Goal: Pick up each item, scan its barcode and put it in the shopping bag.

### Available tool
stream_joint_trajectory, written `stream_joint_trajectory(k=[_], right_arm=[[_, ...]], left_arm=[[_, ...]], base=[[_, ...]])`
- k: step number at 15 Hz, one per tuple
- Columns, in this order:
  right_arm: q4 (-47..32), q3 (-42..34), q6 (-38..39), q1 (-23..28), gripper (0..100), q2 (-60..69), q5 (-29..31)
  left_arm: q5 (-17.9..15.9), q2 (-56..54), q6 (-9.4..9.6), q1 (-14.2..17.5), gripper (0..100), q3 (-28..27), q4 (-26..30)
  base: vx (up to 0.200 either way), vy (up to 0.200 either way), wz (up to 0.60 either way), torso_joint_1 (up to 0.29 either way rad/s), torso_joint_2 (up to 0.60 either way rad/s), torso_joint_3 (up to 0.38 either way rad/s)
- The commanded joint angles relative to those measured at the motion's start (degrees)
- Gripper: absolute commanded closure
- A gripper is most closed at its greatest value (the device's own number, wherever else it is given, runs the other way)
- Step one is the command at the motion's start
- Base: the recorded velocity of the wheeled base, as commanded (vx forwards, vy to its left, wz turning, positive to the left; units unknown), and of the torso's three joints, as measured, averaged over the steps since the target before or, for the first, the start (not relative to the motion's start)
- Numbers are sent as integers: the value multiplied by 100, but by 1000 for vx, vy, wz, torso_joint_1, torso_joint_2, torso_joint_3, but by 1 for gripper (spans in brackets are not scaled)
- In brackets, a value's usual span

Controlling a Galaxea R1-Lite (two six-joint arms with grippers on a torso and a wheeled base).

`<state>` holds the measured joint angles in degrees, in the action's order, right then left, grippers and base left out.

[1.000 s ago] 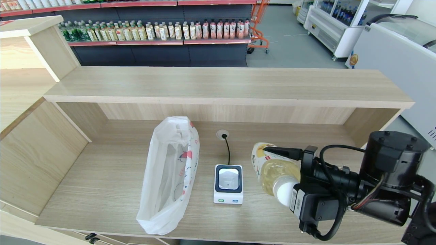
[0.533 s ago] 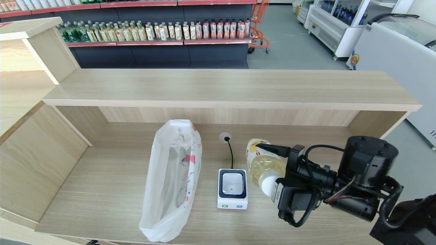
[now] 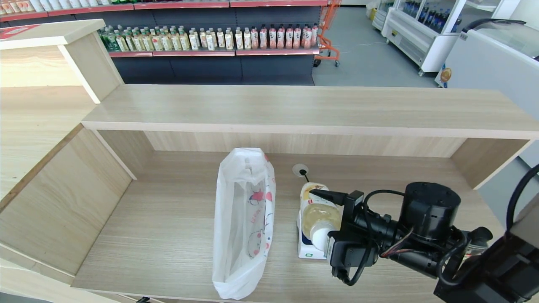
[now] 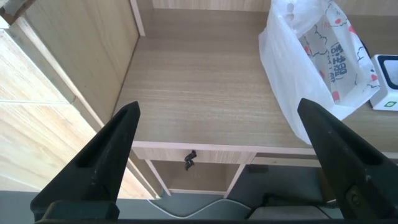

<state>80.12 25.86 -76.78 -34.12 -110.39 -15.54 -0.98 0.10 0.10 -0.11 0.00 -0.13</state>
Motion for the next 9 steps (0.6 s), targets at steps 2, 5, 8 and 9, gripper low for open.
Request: stream_joint_trajectory(k=[2,5,8,9], right_arm=[[584,-353,5,231,100,-660,-10],[936,-511,-30,389,100,-888,-80],[988,-432,-22,397,100,-1090,-133],[988,-344,-22,389,100,-1187,-195]], left_arm=[[1,-1,-1,-7,0,0,-4],[1,-1,-1,-7,0,0,-4],[1,-1,-1,-7,0,0,-4],[1,-1,8,-7,0,0,-4]], base=[[0,0,0,0,0,0],[0,0,0,0,0,0],[0,0,0,0,0,0],[0,0,0,0,0,0]])
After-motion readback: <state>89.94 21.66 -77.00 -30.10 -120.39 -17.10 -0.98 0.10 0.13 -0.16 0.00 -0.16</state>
